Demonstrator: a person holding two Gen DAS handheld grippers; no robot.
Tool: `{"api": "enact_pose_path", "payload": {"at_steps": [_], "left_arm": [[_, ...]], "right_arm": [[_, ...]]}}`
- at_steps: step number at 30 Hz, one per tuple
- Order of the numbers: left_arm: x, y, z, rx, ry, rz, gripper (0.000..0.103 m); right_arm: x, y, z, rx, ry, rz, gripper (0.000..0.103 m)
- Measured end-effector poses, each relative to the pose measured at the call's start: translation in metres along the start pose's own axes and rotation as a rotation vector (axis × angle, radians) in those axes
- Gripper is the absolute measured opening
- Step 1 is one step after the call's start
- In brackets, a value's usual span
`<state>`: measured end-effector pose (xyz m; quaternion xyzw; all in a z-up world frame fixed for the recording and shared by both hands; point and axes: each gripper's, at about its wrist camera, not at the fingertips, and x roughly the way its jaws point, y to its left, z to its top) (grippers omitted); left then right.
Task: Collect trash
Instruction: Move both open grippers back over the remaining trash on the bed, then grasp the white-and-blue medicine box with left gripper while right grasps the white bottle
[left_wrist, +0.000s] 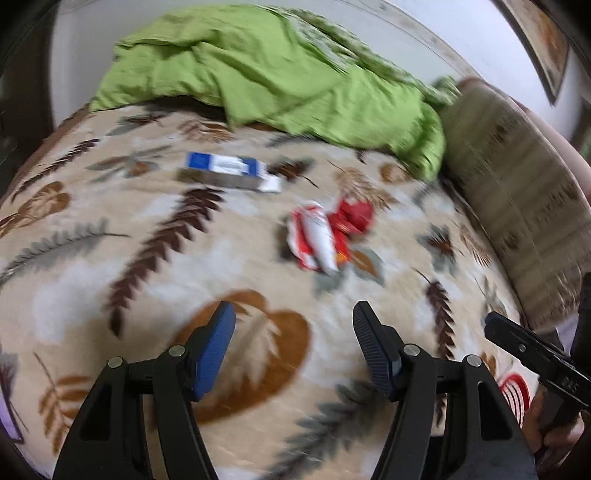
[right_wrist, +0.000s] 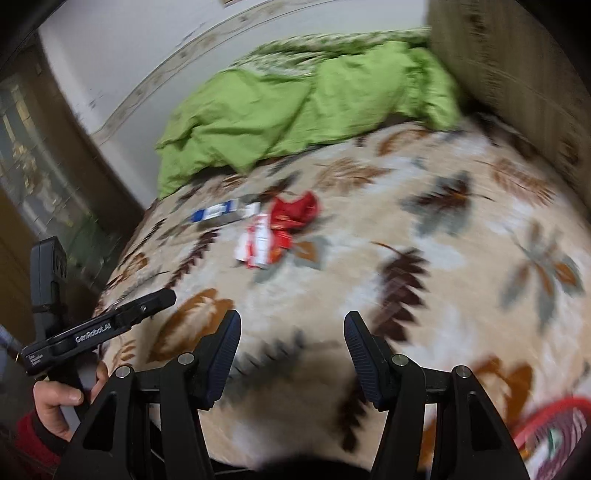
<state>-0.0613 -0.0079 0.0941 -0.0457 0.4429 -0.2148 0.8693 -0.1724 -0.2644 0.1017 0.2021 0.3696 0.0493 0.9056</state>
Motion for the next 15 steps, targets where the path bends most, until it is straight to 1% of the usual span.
{"api": "enact_pose_path", "payload": {"at_steps": [3,6,8,10,13,15], "left_arm": [[-0.001,0.016,0.006,-0.023,-0.013,0.011,0.065],[0.003,0.029,0.014,-0.011,-0.027,0.040,0.065],[0.006,0.036,0.023,-0.003,-0.039,0.058,0.065],[0.009,0.043,0.033,0.005,-0.051,0.068,0.065],[0.015,0.052,0.054,0.027,-0.067,0.075,0.065],[0.022,0.056,0.071,0.038,-0.077,0.086,0.065]], "right_arm": [[0.037,0.015,0.024,-0.024,0.028,0.023,0.057],[0.069,0.025,0.042,-0.045,0.061,0.023,0.051],[0.097,0.031,0.054,-0.058,0.092,0.028,0.043],[0.122,0.035,0.062,-0.069,0.120,0.014,0.041],[0.157,0.038,0.072,-0.072,0.146,-0.001,0.040],[0.177,0.038,0.078,-0.082,0.164,-0.026,0.040]]}}
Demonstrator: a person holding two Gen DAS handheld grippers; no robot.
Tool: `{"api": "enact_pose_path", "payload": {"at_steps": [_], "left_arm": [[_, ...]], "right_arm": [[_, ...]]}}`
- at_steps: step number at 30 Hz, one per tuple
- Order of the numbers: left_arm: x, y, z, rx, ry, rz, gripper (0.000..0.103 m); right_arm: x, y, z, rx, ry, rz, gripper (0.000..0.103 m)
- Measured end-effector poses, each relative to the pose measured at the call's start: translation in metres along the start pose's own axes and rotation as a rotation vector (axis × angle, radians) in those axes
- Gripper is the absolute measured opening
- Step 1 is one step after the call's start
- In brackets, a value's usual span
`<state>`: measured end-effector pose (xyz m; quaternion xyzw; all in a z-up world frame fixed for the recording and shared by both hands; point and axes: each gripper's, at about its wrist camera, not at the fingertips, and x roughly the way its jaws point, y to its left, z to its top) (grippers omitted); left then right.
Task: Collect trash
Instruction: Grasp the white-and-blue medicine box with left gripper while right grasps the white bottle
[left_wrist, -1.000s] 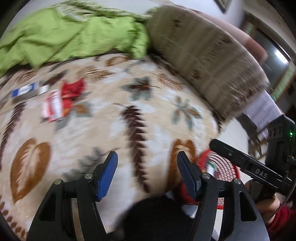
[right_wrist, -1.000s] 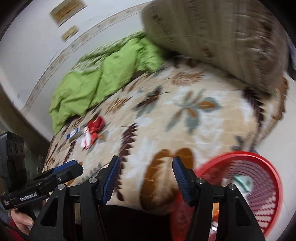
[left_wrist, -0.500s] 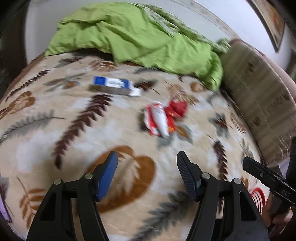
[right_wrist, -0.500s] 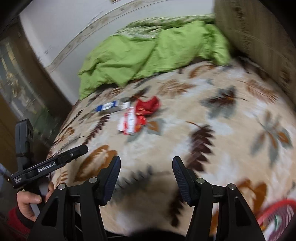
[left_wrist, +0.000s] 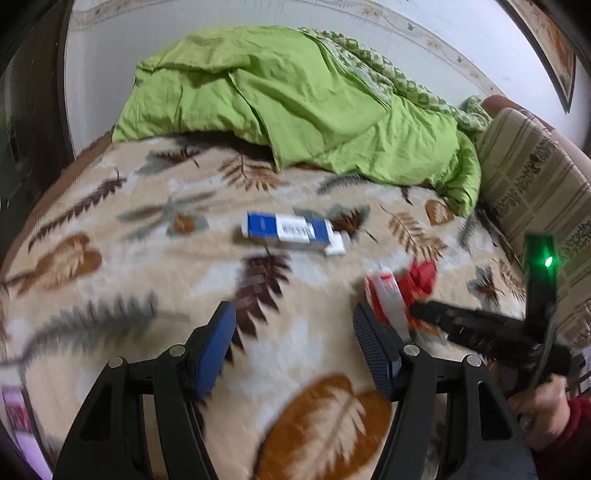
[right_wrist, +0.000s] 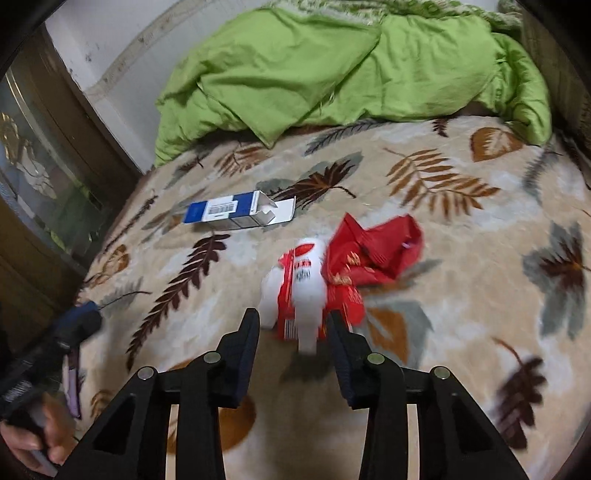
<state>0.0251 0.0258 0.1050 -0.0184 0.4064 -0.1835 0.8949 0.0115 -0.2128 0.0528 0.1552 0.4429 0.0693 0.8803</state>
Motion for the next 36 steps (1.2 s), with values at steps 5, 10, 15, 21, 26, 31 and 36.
{"api": "enact_pose_path", "payload": {"at_steps": [5,10,15,21,26,31,36], "left_arm": [[0.031,0.000,0.035,0.023,0.004,-0.022,0.065],[0.074,-0.005,0.069,0.052,0.020,-0.028,0.065],[0.127,-0.006,0.092,0.082,0.065,-0.005,0.065],[0.185,0.013,0.096,0.006,0.244,-0.109,0.065],[0.166,-0.004,0.064,0.015,0.354,-0.296,0.065],[0.135,-0.037,0.042,0.205,0.300,-0.205,0.066],[0.156,-0.032,0.055,0.118,0.302,-0.129,0.066]], "right_arm": [[0.035,-0.009,0.012,0.012,0.029,-0.062,0.040],[0.046,-0.006,0.014,-0.023,0.039,-0.048,0.040],[0.038,-0.007,0.002,-0.003,0.031,0.017,0.035],[-0.001,-0.008,-0.021,0.058,-0.031,0.121,0.035],[-0.025,-0.008,-0.036,0.088,-0.070,0.167,0.035],[-0.036,-0.011,-0.042,0.114,-0.110,0.168,0.035],[-0.040,-0.010,-0.049,0.121,-0.109,0.167,0.035]]}}
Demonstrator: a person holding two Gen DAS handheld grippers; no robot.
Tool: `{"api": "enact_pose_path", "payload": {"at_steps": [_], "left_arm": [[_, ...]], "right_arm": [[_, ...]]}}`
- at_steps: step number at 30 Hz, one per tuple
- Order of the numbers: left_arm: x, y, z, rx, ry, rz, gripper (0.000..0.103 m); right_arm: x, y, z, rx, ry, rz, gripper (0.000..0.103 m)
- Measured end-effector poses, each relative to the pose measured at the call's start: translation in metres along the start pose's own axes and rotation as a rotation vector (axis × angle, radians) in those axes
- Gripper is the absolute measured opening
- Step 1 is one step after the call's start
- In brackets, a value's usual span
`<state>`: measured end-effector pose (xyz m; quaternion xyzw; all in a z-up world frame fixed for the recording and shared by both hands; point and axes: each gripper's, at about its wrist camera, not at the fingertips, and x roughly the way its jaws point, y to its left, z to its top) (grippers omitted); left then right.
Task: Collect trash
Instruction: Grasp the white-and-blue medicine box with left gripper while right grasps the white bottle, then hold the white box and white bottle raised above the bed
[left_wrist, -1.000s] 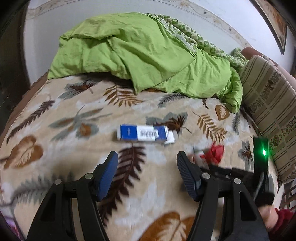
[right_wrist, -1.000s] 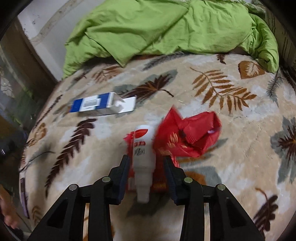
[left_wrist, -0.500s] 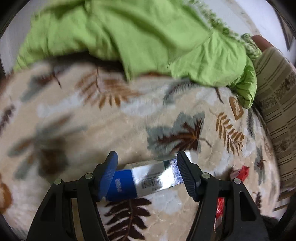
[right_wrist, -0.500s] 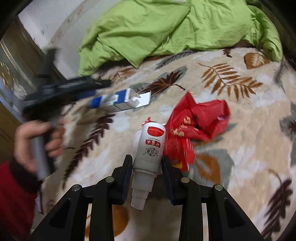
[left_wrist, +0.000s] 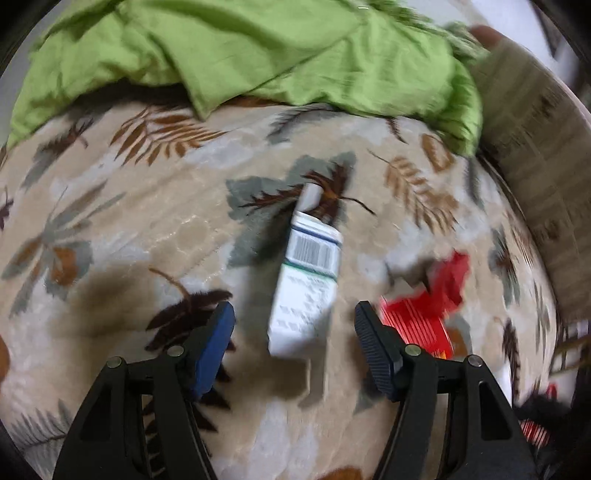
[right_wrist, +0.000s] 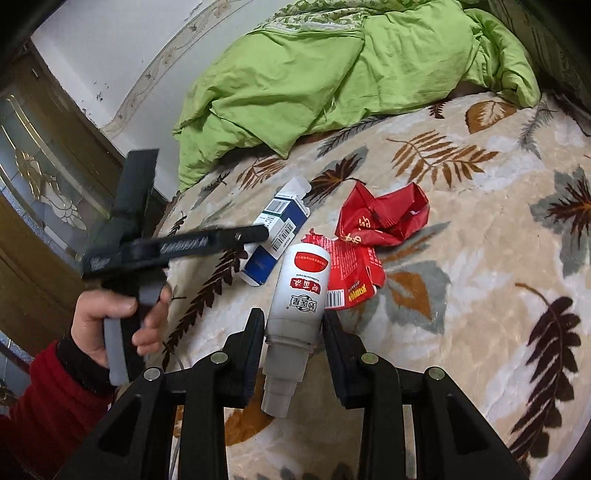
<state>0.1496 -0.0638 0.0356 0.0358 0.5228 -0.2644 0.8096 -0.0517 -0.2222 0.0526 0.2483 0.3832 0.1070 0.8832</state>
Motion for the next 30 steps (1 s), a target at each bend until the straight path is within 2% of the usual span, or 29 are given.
{"api": "enact_pose_path", "payload": {"at_steps": [3,4,5,6,10,12,17,19,22,26,28,30], "left_arm": [[0.011,0.000,0.007,-0.036,-0.009,0.001,0.064],[0.017,-0.004,0.007,-0.037,-0.008,0.021,0.058],[0.021,-0.007,0.007,-0.036,-0.001,0.039,0.042],[0.025,-0.010,0.004,-0.037,0.013,0.059,0.037],[0.009,-0.016,-0.019,-0.071,-0.053,0.122,0.036],[-0.006,-0.015,-0.034,-0.103,-0.078,0.106,0.036],[-0.063,-0.028,-0.096,-0.119,-0.150,0.106,0.036],[-0.090,-0.040,-0.126,-0.096,-0.183,0.129,0.036],[-0.120,-0.057,-0.166,-0.090,-0.228,0.124,0.036],[-0.139,-0.073,-0.207,-0.082,-0.272,0.180,0.036],[-0.143,-0.081,-0.217,-0.065,-0.300,0.221,0.036],[-0.147,-0.082,-0.221,-0.068,-0.318,0.231,0.036]], "right_arm": [[-0.002,0.003,-0.004,-0.009,-0.001,-0.014,0.035],[-0.002,0.003,-0.005,-0.009,0.000,-0.018,0.035],[-0.002,0.004,-0.007,-0.008,0.003,-0.020,0.035],[-0.002,0.004,-0.008,-0.008,0.005,-0.023,0.035],[-0.009,0.009,-0.014,-0.024,-0.006,-0.039,0.035],[-0.016,0.012,-0.020,-0.038,-0.015,-0.049,0.035],[-0.034,0.020,-0.039,-0.076,-0.029,-0.069,0.035],[-0.039,0.022,-0.048,-0.084,-0.028,-0.078,0.035],[-0.051,0.024,-0.059,-0.085,-0.040,-0.081,0.035],[-0.066,0.033,-0.068,-0.136,-0.079,-0.107,0.035],[-0.069,0.038,-0.073,-0.154,-0.088,-0.112,0.035],[-0.071,0.043,-0.076,-0.178,-0.102,-0.121,0.035]]}}
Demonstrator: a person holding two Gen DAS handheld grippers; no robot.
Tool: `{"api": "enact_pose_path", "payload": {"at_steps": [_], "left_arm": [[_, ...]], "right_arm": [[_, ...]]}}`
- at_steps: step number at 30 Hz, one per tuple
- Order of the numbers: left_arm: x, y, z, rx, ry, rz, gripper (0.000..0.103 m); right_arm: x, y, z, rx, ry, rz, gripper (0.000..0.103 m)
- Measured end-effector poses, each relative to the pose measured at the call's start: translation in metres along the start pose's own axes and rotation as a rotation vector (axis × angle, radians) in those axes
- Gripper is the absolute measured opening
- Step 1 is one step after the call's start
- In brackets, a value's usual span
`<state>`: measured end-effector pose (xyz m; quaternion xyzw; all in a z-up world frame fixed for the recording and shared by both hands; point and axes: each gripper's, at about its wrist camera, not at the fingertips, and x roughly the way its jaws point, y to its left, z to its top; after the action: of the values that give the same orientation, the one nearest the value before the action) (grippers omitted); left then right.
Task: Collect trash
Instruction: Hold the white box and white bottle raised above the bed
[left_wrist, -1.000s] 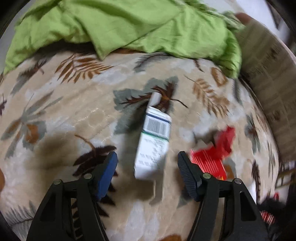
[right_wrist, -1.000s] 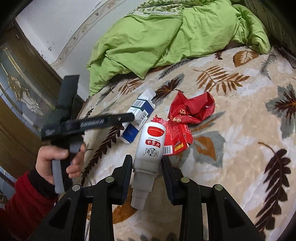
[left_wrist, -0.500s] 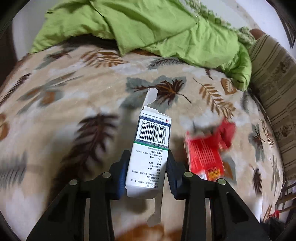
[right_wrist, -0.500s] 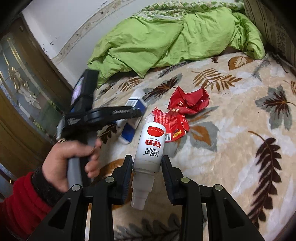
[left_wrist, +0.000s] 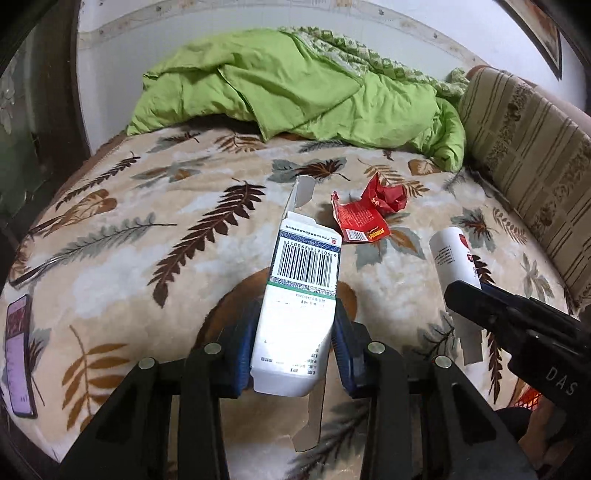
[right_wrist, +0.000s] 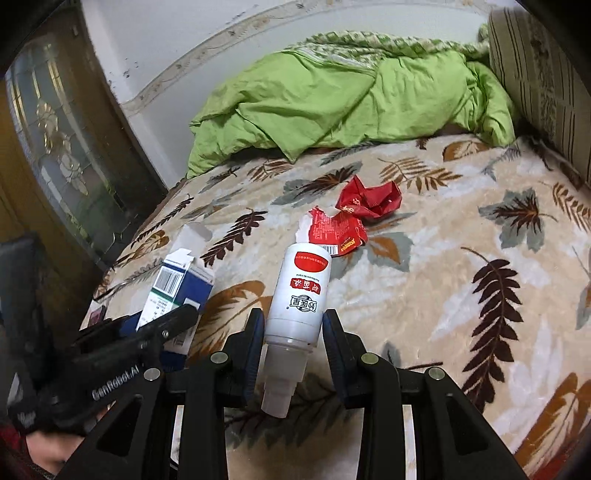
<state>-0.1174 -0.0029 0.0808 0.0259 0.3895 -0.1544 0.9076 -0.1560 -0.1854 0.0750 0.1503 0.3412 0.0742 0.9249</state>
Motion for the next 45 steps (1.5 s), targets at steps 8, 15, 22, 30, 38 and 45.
{"api": "enact_pose_path", "payload": {"at_steps": [8,15,22,30,38,45], "left_arm": [[0.000,0.008,-0.009,-0.015,-0.043,0.080,0.036],[-0.001,0.010,-0.010,0.010,-0.066,0.093,0.036],[-0.001,0.005,-0.012,0.014,-0.069,0.104,0.037],[0.000,0.004,-0.012,0.016,-0.073,0.109,0.037],[0.001,0.004,-0.013,0.024,-0.075,0.114,0.037],[0.001,0.003,-0.013,0.020,-0.076,0.113,0.037]], "right_arm": [[-0.010,0.002,-0.004,-0.015,-0.041,-0.039,0.035],[-0.006,0.006,-0.004,-0.032,-0.026,-0.060,0.035],[-0.005,0.006,-0.004,-0.027,-0.021,-0.060,0.035],[-0.004,0.002,-0.004,-0.014,-0.023,-0.045,0.035],[-0.004,0.001,-0.003,-0.010,-0.024,-0.037,0.035],[-0.004,0.001,-0.002,-0.003,-0.024,-0.031,0.035]]}}
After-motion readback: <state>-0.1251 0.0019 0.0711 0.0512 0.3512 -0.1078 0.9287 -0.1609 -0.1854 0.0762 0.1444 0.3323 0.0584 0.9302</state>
